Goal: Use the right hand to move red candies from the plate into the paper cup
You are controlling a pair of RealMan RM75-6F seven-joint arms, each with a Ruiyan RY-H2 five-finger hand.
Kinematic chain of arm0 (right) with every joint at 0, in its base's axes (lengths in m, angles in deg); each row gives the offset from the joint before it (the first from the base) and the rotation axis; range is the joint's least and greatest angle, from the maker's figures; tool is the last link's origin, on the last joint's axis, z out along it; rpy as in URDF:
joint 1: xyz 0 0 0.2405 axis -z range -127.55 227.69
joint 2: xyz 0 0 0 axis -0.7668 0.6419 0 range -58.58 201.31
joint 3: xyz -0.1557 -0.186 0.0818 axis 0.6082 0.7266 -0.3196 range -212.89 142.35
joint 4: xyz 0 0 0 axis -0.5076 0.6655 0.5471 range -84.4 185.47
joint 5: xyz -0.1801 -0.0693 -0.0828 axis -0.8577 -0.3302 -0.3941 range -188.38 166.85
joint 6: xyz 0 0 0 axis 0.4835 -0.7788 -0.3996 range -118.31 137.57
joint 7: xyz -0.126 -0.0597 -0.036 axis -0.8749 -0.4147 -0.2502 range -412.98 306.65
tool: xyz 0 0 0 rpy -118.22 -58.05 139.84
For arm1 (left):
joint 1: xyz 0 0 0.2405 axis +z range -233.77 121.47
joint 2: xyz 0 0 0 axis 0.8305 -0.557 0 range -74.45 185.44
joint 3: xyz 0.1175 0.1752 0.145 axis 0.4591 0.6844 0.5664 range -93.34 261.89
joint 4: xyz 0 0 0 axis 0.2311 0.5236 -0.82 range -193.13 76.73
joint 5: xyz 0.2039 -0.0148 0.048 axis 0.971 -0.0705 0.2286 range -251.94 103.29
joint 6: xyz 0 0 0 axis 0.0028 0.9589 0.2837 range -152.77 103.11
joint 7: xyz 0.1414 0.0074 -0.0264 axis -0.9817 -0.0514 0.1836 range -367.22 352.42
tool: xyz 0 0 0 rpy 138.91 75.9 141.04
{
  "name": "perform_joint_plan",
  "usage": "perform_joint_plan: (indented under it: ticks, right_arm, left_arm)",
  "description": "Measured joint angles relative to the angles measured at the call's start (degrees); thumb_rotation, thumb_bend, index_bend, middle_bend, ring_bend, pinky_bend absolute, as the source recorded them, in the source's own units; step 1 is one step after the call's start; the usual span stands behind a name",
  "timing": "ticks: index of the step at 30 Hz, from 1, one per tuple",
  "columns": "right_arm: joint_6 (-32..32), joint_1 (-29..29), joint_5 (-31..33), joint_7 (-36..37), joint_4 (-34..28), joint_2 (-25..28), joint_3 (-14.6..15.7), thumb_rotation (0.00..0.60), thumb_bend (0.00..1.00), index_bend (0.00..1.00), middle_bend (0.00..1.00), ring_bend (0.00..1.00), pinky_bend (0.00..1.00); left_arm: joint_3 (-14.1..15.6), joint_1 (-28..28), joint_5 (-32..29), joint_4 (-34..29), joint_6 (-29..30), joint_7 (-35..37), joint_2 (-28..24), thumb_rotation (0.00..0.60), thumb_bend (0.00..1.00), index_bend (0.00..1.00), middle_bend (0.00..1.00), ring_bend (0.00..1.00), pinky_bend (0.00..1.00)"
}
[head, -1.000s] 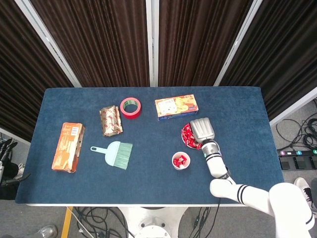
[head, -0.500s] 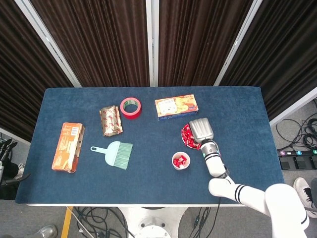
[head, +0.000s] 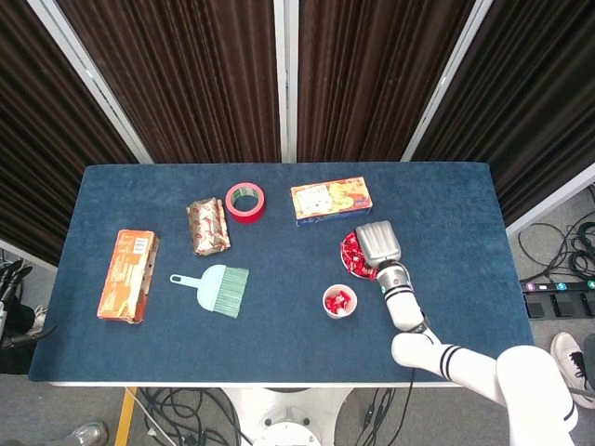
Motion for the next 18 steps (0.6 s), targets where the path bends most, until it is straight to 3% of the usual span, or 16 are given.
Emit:
perform_joint_plan:
  ticks: [18]
  right_arm:
    - [2.0,0.1,0.6,-0.6,3.3,-1.3,-0.5,0.600,0.03,0.54,1.00,1.00,0.93]
  left_arm:
    - [0.1,-0.2,0.0,1.4,-0.4,1.1,0.7,0.467,0.09,0.14,0.14,0.05,0.19]
